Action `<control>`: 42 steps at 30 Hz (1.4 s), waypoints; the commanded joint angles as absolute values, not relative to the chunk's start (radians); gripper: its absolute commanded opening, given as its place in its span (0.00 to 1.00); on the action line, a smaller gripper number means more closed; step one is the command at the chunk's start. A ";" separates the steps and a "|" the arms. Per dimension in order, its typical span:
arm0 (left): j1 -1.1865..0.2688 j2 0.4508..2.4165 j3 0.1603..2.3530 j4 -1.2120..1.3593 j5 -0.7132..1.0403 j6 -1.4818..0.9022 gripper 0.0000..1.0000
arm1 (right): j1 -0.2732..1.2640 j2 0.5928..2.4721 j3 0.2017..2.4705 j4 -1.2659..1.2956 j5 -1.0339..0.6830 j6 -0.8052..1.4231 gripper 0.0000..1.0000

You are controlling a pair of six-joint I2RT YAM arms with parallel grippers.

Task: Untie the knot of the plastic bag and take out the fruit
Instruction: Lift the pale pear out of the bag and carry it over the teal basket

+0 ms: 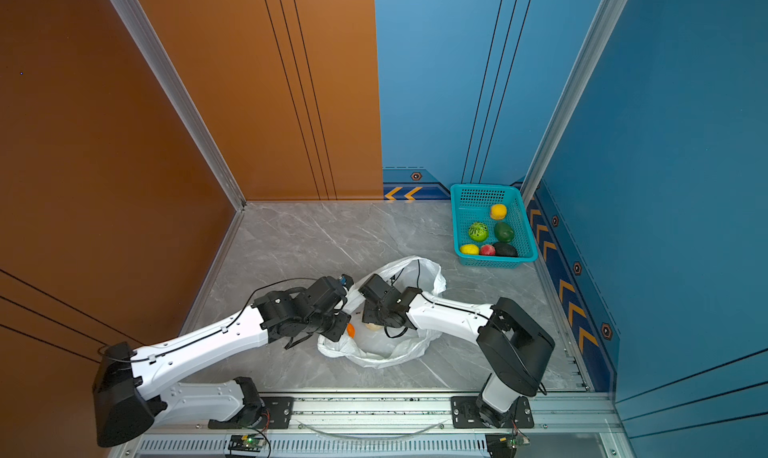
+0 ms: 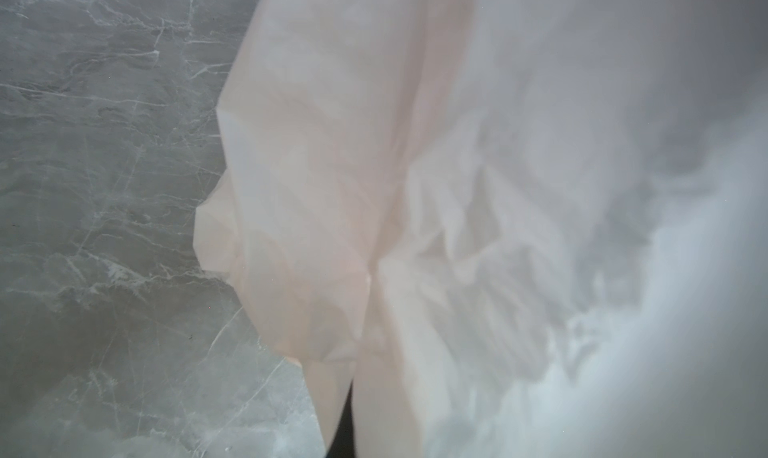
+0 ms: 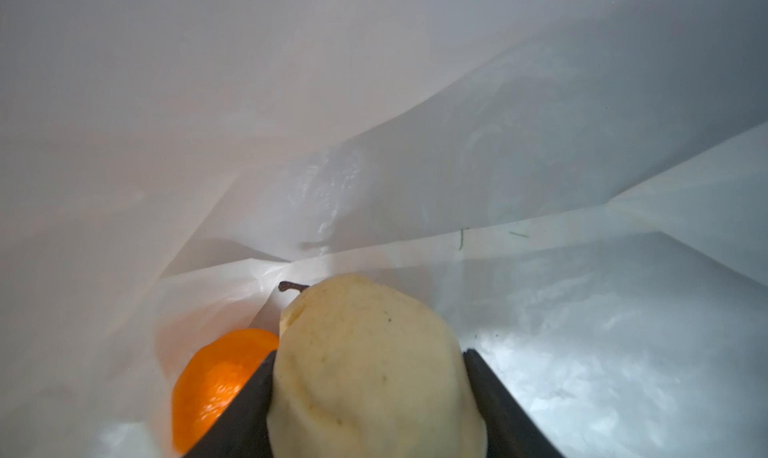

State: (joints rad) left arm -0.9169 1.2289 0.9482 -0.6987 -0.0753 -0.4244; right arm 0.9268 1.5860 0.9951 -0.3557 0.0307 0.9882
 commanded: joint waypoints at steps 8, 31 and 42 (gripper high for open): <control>-0.895 1.232 0.984 -0.669 -0.129 -0.467 0.00 | 0.959 1.400 0.979 -0.509 0.054 0.953 0.48; -0.895 1.270 0.993 -0.589 -0.138 -0.450 0.00 | 0.985 1.071 1.194 -0.774 0.079 0.838 0.49; -0.897 1.296 0.994 -0.525 -0.121 -0.394 0.00 | 0.451 1.104 1.369 -0.769 -0.194 0.658 0.49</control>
